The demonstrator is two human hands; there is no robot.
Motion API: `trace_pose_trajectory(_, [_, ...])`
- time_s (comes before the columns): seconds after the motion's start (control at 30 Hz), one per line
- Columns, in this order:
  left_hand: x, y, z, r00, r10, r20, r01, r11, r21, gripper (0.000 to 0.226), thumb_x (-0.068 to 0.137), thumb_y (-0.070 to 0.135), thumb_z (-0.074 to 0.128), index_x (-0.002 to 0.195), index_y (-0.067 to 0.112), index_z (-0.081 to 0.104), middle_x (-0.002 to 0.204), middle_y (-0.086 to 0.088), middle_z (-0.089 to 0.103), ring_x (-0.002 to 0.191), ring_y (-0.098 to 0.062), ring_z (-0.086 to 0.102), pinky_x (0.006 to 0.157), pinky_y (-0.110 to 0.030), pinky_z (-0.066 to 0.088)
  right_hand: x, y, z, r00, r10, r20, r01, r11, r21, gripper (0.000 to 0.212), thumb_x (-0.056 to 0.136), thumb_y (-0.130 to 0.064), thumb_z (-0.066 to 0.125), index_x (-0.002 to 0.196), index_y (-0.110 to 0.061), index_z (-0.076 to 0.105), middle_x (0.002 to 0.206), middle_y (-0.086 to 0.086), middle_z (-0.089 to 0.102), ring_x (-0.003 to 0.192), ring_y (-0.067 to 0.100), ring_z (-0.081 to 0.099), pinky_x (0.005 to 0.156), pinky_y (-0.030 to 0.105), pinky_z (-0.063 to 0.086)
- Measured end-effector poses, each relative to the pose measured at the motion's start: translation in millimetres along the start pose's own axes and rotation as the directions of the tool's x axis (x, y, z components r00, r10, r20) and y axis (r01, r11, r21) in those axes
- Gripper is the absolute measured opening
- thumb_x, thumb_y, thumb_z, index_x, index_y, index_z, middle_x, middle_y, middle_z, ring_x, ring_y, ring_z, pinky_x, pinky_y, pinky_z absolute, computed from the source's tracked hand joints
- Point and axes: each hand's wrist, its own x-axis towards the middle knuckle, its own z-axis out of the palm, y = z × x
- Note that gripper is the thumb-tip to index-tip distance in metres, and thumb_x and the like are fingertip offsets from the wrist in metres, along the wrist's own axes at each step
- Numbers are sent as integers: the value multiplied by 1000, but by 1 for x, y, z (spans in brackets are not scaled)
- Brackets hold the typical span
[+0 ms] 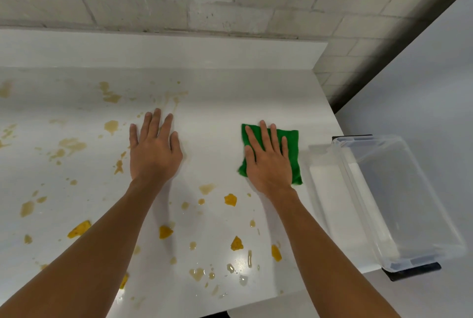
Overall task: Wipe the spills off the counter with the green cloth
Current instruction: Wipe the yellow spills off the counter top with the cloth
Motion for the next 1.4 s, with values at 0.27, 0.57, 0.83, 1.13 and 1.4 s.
trace_pose_trajectory(0.27, [0,0,1,1000,-14,12,14,1000,-2,56,111,38,27,165,23,28,175,-2,16,162,-18,6,131,-50,0,-28,-13,6,979,-202,3,202,979,11,58,113,-46,11,170,-37,11,179,-3,-5,165,21,-12,134,49,-5])
trace_pose_trajectory(0.57, [1,0,1,1000,-6,4,6,1000,-12,63,107,44,17,164,22,29,174,-3,18,162,-19,8,131,-51,2,8,-17,0,1000,-25,19,25,999,25,66,106,-50,1,170,-38,6,179,-2,-7,165,24,-13,132,55,-1])
trace_pose_trajectory(0.83, [-1,-1,0,1000,-2,-13,2,999,-33,63,106,43,22,161,19,38,172,-6,25,161,-23,16,131,-52,5,-32,18,2,997,-68,-37,68,998,-15,59,112,-48,14,170,-37,15,179,-2,-1,166,22,-7,134,53,3])
trace_pose_trajectory(1.13, [-38,19,9,997,72,-36,-74,997,-34,58,107,39,29,160,16,39,171,-8,27,161,-23,18,130,-54,10,-28,0,3,988,-152,-2,152,988,7,60,111,-46,10,170,-36,11,179,-3,-5,165,22,-10,134,52,-1])
trace_pose_trajectory(1.4, [-41,20,5,998,55,17,-55,998,4,61,108,43,20,164,21,30,174,-3,18,162,-18,8,131,-51,6,-25,14,3,999,17,-27,-18,1000,-21,61,109,-48,8,169,-39,5,179,-3,-5,165,23,-10,133,55,2])
